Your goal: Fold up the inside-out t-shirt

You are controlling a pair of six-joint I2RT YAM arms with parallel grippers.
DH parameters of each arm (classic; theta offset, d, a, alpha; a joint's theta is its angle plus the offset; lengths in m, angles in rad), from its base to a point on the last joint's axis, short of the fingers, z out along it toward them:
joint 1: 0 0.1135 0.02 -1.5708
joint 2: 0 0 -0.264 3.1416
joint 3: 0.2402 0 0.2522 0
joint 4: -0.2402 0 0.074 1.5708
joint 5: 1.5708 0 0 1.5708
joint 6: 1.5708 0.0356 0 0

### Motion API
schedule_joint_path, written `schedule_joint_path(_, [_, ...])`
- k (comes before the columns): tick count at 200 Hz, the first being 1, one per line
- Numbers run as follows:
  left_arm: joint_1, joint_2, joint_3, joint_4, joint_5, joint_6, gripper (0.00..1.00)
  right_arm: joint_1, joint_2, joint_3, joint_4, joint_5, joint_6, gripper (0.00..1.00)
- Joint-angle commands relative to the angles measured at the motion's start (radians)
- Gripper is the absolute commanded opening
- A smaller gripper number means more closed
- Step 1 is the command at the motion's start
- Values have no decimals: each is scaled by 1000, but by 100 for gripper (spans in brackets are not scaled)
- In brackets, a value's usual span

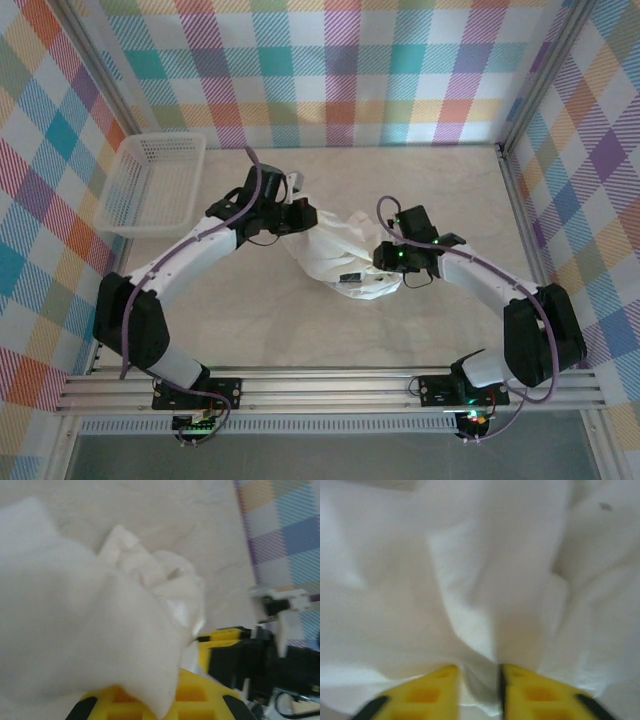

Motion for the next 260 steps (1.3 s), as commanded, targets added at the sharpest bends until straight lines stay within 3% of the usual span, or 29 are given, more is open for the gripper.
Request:
schedule_joint_path(1, [-8,-32,-15,-5,74,55,0,41,-94,7,174,-76,-193,51])
schedule_joint_path(28, [-27,-65,-13,-108,-15,187,0,47,-119,-31,418,-161,-377,72])
schedule_joint_path(56, [-30,-113,-36,-176,-89,268,0,48,-26,79,402,-338,-490,76])
schedule_joint_path(90, [-41,-164,-119,-194,-98,299,0,48,175,222,248,-381,-583,76])
schedule_joint_path(103, [-47,-174,-174,-206,-146,277,0,49,250,259,187,-382,-545,65])
schedule_joint_path(113, [-48,-181,-231,-209,-174,252,3,51,281,269,155,-403,-525,50])
schedule_joint_path(130, [-49,-197,-330,-204,-208,193,16,67,258,198,200,-414,-437,14])
schedule_joint_path(142, [-49,-219,-383,-203,-255,141,22,85,196,98,277,-435,-392,1])
schedule_joint_path(158, [-49,-278,-424,-194,-322,92,34,107,116,-25,333,-445,-363,0])
schedule_joint_path(201, [-25,-295,-370,-218,-402,69,48,116,-76,-130,232,-304,-395,0])
schedule_joint_path(215, [-13,-257,-324,-240,-416,70,55,116,-117,-126,223,-229,-406,11])
schedule_joint_path(232, [-4,-221,-288,-214,-368,72,62,122,-133,-98,225,-189,-419,46])
schedule_joint_path(247, [-4,-181,-274,-173,-294,72,70,174,-113,-60,207,-156,-487,58])
schedule_joint_path(260, [-3,-111,-248,-179,-261,72,73,248,-65,-44,208,-104,-649,69])
